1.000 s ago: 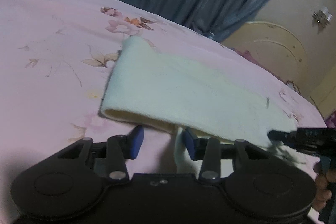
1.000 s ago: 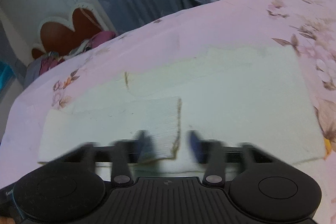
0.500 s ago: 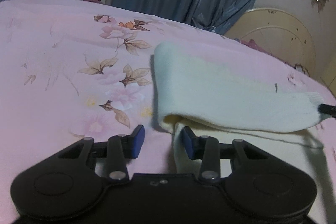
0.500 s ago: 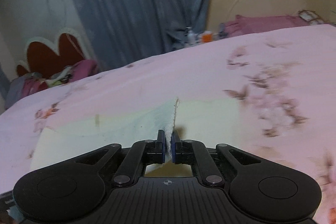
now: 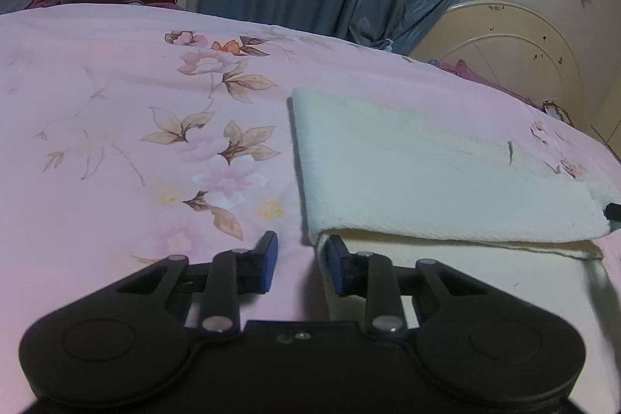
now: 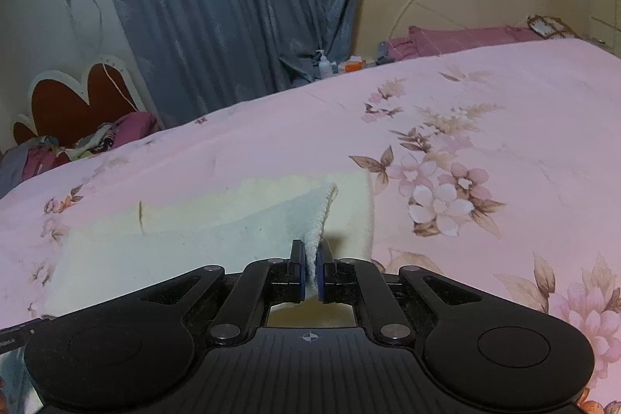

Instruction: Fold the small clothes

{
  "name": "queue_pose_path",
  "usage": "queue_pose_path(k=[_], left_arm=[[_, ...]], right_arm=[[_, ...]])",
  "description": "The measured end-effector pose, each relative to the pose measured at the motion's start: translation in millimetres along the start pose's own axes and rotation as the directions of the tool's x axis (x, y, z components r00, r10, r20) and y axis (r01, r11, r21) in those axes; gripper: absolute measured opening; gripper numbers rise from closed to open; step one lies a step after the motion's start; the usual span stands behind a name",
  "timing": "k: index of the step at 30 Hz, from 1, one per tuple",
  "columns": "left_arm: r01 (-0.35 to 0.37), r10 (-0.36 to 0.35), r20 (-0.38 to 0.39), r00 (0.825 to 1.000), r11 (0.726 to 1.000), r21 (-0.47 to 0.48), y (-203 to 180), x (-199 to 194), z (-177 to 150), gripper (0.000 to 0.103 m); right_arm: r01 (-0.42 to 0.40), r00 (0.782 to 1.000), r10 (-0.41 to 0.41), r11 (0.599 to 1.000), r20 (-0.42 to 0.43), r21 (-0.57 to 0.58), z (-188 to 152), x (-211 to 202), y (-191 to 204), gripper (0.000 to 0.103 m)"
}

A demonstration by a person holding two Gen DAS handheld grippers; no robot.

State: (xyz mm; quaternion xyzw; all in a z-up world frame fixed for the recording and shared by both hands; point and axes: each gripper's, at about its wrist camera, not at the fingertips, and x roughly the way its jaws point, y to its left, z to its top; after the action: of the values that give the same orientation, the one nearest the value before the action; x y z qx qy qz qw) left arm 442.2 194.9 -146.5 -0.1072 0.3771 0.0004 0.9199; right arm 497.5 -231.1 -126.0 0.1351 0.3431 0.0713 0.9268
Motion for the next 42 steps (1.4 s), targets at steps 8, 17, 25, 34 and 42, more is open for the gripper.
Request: queue_pose_path(k=[8,17,25,34,42], left_arm=[[0.002,-0.002,-0.005,1.000,1.000,0.010,0,1,1,0.027],[0.011,-0.010,-0.017,1.000,1.000,0.020,1,2,2,0.027],[0.016,-0.016,-0.023,1.000,1.000,0.022,2,3,3,0.027],[0.075,-0.082,0.110,0.991,0.995,0.062,-3,-30,18,0.045],[0.170,-0.165,-0.045,0.985,0.977,0.131,-39,17,14,0.043]], right_arm=[[0.013,1.000,-0.013,1.000,-0.010,0.001,-6,-1,-2,0.005],[0.078,0.995,-0.078,0.997,-0.063,-0.007,-17,17,-10,0.005],[0.113,0.989,-0.115,0.993,-0.087,-0.025,-24,26,-15,0.005],[0.098,0.995,-0.098,0.994,0.006,-0.054,-13,-4,-12,0.037],[0.073,0.985,-0.095,0.986,-0.147,-0.148,-24,34,2,0.002]])
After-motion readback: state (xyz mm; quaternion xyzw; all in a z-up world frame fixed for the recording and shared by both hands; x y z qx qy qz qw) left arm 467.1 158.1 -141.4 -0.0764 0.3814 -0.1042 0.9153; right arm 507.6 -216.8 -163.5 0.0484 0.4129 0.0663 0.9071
